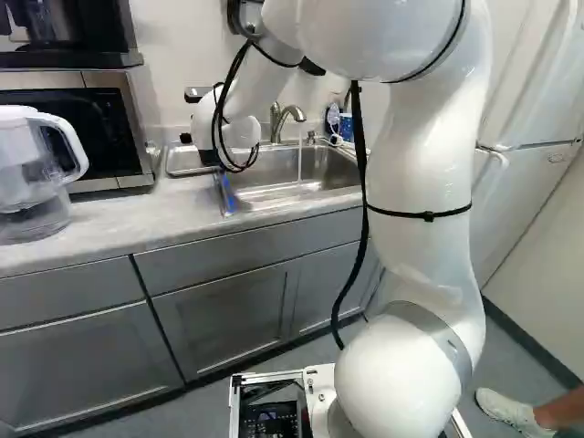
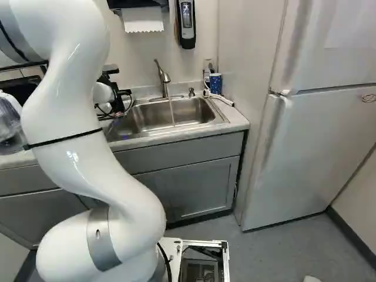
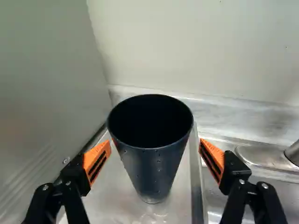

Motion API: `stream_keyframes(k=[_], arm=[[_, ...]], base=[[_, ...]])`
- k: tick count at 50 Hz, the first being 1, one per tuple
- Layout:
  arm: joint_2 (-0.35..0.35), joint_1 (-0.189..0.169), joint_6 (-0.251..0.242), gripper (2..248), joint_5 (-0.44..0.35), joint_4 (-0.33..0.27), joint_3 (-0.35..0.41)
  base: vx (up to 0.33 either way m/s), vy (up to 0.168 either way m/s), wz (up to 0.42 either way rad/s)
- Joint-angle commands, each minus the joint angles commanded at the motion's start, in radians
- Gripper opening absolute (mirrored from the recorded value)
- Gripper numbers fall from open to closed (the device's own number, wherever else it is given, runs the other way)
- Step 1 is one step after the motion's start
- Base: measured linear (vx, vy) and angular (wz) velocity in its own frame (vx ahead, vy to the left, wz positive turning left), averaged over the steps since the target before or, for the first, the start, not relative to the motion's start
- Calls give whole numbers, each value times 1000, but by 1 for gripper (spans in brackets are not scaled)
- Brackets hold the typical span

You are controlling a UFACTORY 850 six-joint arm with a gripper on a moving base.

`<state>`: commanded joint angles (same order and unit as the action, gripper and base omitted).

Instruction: Rinse the cup and place it in the tray

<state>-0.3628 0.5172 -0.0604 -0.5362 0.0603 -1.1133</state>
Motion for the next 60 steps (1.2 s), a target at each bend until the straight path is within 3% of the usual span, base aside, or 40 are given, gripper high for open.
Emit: stream_keyframes(k=[26,60], arm=[[35,0,0,247,3,0,-11],[80,0,0,247,84,0,-31]], base=[[0,0,0],[0,0,0]])
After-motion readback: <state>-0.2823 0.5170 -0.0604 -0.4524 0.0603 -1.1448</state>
